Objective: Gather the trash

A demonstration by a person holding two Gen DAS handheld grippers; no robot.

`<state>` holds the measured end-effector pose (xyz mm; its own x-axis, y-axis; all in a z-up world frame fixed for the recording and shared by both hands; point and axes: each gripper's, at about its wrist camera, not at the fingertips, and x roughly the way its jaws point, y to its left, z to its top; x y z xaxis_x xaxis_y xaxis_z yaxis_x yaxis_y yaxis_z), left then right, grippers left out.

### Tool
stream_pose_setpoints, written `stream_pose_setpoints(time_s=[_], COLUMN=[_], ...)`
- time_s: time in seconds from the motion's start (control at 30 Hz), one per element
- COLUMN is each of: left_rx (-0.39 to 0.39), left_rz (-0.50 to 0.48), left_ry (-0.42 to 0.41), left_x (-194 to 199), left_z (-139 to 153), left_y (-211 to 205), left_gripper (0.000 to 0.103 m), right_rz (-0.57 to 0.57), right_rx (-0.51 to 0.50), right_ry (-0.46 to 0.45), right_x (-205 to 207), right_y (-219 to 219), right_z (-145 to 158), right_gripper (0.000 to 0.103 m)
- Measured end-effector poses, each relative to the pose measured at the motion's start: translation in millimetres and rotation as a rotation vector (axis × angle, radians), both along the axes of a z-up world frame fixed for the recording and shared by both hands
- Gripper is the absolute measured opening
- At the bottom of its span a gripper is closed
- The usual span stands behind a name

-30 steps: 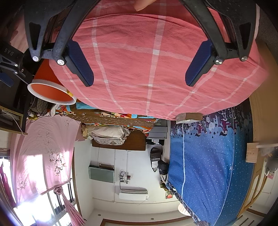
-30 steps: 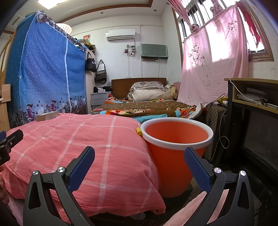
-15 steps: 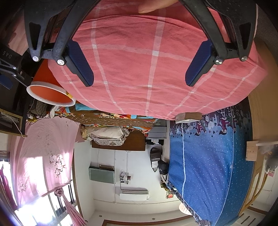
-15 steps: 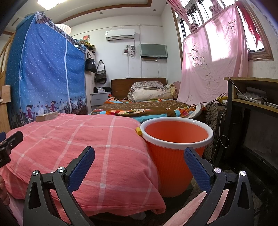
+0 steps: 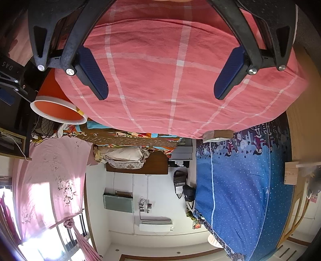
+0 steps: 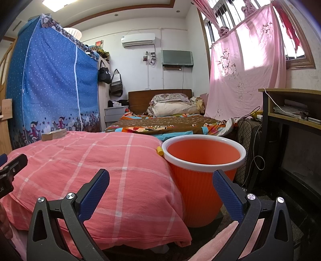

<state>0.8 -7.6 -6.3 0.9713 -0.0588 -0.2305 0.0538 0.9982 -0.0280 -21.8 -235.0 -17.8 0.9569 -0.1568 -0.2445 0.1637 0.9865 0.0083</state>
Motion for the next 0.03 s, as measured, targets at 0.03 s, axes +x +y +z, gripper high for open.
stream_pose_setpoints(time_s=[0.03], left_rx=[-0.001], left_rz=[0.000], left_ry=[0.002], left_x=[0.2], left_z=[-0.5], left_y=[0.1], left_gripper=[0.103], right_rz=[0.000], right_rx=[0.000], right_ry=[-0.001], right_x=[0.3], right_y=[-1.1], right_z=[0.5], right_gripper=[0.103])
